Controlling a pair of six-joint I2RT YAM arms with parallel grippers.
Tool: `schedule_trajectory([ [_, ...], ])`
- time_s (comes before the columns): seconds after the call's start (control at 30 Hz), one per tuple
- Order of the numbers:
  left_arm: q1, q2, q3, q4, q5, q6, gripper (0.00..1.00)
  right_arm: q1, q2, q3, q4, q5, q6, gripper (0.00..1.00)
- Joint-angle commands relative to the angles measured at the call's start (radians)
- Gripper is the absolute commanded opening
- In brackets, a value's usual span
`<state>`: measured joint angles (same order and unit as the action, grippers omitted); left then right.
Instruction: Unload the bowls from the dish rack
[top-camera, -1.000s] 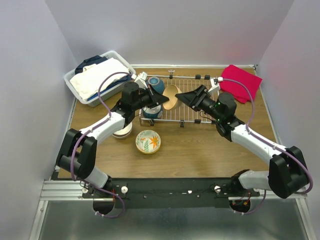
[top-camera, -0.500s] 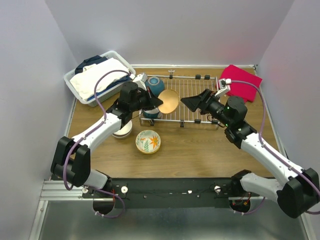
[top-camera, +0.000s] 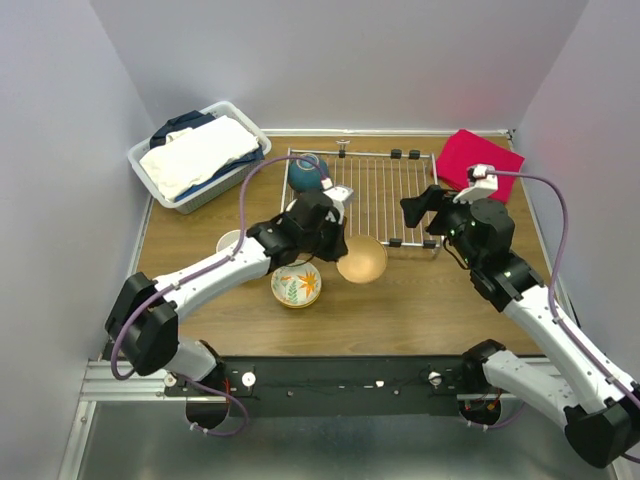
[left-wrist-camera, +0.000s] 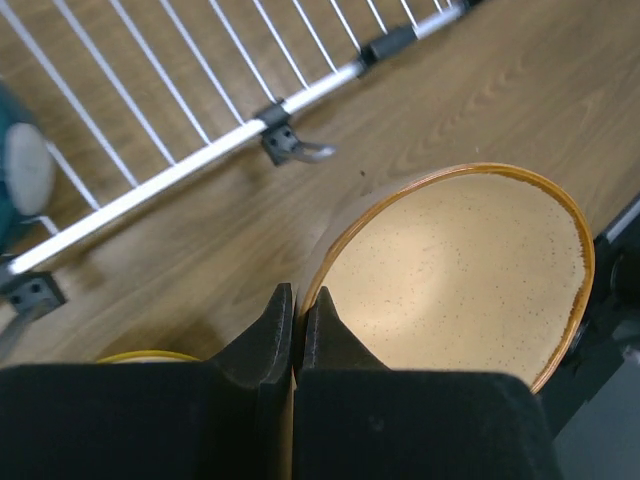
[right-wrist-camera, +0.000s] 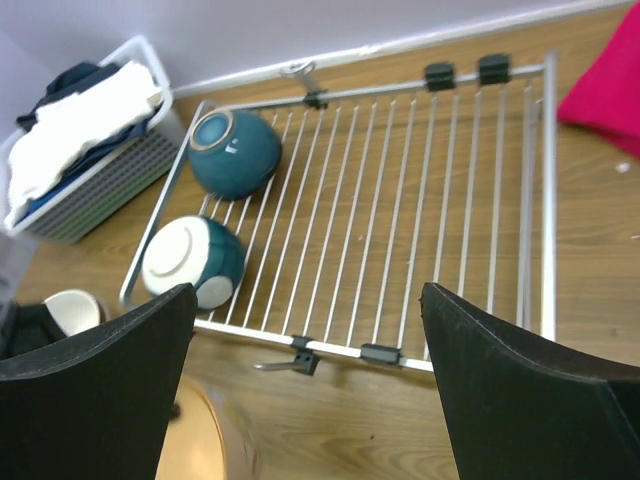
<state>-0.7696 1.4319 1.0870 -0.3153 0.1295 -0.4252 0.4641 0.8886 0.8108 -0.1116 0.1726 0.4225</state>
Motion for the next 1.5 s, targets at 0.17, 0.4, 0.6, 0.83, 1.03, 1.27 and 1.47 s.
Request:
schedule_trajectory([
  [0.17, -0.226, 0.162, 0.094, 0.015, -0.169, 0.065, 0.00, 0.004, -0.062, 0.007, -0.074, 0.143, -0.074, 1.00],
  [0.4, -0.275, 0.288, 0.120, 0.064, -0.211, 0.068, 0.00, 0.004, -0.074, 0.007, -0.096, 0.146, -0.094, 1.00],
  [0.6, -0.293, 0.329, 0.077, 0.116, -0.248, 0.063, 0.07, 0.004, -0.085, -0.004, -0.100, 0.136, -0.102, 1.00],
  [0.83, -0.300, 0.334, 0.034, 0.143, -0.272, 0.052, 0.29, 0.004, -0.080, -0.010, -0.099, 0.137, -0.117, 1.00],
  [1.03, -0.300, 0.268, 0.031, 0.098, -0.301, 0.049, 0.48, 0.004, -0.074, -0.009, -0.086, 0.131, -0.125, 1.00],
  [1.27, -0.295, 0.130, 0.100, -0.025, -0.407, 0.112, 0.76, 0.004, -0.083, -0.016, -0.051, 0.087, -0.157, 1.00],
  [1.47, -0.237, 0.082, 0.206, -0.162, -0.522, 0.204, 0.95, 0.004, -0.085, -0.025, -0.043, 0.090, -0.125, 1.00],
])
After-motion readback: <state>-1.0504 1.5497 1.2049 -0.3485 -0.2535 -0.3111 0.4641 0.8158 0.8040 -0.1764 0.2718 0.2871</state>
